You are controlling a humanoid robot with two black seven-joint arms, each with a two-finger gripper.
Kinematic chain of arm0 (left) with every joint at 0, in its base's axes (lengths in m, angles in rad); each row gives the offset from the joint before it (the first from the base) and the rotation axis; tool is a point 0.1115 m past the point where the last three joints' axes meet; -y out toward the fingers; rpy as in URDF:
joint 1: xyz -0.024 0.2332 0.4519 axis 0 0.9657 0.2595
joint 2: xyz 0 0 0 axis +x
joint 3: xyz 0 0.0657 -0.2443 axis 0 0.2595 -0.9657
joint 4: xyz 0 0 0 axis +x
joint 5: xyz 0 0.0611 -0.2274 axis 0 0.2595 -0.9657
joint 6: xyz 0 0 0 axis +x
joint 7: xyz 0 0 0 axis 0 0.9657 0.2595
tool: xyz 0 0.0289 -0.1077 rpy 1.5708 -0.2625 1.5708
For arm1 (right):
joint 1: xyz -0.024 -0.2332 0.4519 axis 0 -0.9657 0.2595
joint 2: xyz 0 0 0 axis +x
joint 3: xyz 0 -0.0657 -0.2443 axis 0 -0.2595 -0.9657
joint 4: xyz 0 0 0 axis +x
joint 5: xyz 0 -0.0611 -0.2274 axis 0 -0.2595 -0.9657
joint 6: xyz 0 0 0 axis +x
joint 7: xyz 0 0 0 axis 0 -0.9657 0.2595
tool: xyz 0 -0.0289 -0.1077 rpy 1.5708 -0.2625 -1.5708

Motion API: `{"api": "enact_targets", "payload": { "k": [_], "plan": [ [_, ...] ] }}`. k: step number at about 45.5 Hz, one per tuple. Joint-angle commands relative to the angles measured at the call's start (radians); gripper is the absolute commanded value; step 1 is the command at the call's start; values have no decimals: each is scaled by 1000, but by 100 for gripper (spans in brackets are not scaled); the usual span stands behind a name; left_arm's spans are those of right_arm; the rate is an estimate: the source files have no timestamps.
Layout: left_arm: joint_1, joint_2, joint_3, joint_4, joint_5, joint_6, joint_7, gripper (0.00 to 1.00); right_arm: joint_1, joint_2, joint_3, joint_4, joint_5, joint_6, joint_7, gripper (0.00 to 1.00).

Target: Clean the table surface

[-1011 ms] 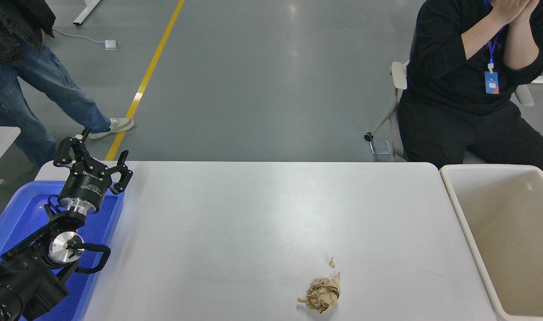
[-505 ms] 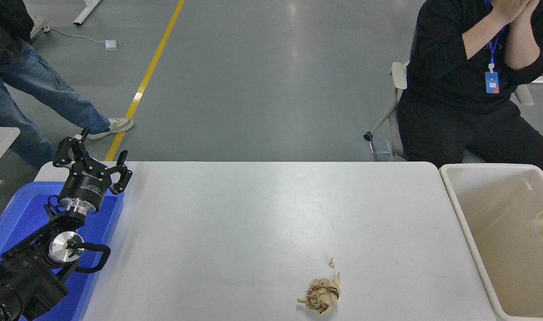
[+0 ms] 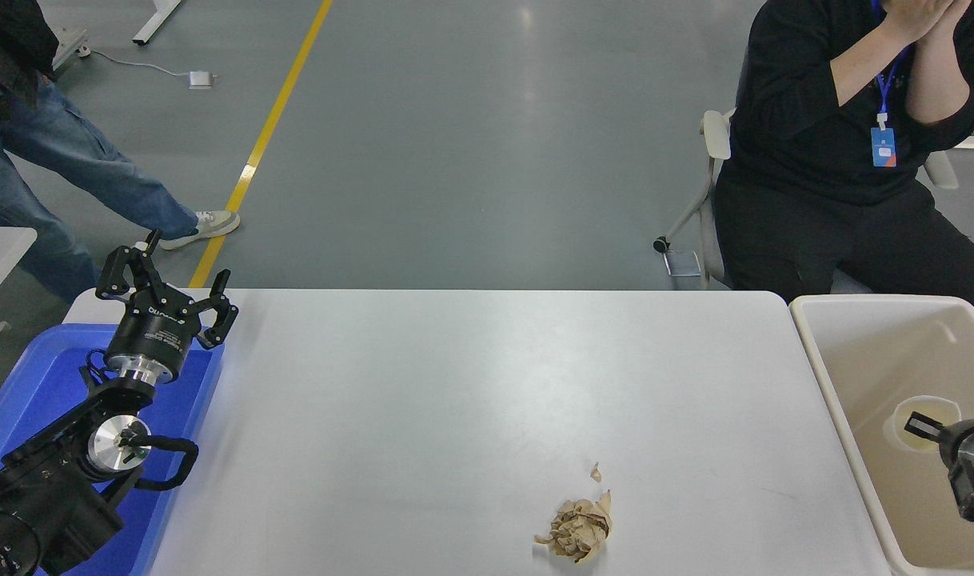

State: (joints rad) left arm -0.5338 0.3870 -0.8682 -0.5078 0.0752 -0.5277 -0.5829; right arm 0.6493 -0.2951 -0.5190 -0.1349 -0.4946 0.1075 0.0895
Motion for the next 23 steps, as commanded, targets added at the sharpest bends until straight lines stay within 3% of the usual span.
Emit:
{"api": "enact_targets", "payload": {
  "k": [1, 15, 20, 23],
  "plan": [
    [0, 0, 0, 0, 0, 0, 0, 100, 0, 14, 5, 0, 1, -8, -13, 0],
    [0, 1, 0, 0, 0, 0, 0, 100, 0, 10, 5, -2, 10, -51, -13, 0],
    [0, 1, 0, 0, 0, 0, 0, 100, 0, 11, 5, 0, 13, -118, -11, 34],
    [0, 0, 0, 0, 0, 0, 0, 100, -2, 13, 7, 1, 13, -153, -11, 45]
  ]
}}
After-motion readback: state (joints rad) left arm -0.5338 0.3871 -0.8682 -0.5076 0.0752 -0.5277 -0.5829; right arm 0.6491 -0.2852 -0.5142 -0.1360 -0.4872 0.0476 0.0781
